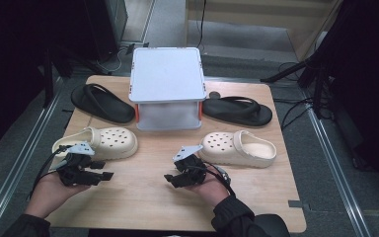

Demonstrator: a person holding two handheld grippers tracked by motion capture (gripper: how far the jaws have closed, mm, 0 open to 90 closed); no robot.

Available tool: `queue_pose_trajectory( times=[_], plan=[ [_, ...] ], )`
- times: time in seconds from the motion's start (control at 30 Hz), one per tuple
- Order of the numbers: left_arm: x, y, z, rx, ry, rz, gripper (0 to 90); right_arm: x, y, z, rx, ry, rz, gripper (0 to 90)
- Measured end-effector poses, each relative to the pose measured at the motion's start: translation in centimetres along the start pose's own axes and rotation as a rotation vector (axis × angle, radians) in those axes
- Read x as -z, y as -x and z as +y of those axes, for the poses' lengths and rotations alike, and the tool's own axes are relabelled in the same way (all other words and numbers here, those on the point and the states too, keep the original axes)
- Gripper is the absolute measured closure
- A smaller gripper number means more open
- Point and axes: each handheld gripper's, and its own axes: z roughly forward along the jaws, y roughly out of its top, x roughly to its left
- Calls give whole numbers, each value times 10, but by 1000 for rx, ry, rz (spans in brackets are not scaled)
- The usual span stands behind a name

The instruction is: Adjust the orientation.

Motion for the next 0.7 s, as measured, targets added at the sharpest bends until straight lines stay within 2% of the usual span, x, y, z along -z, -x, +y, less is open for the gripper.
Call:
queue_pose_trajectory(
  times=[0.1,0.2,0.43,0.6,0.7],
  plan=[
    [9,-7,-2,6,11,12,425,0,0,0,-1,-1,-1,410],
    [20,-15,-3,33,21,27,426,0,0,0,-7,-2,-3,410],
    [42,-35,-4,54,48,71,431,0,0,-2,-12,-8,-10,412],
    [43,-51,-1,64,62,107,431,2,0,-4,-18,-13,-20,412],
    [38,-59,1,65,62,97,431,3,0,-6,-23,-18,-25,412]
  ],
)
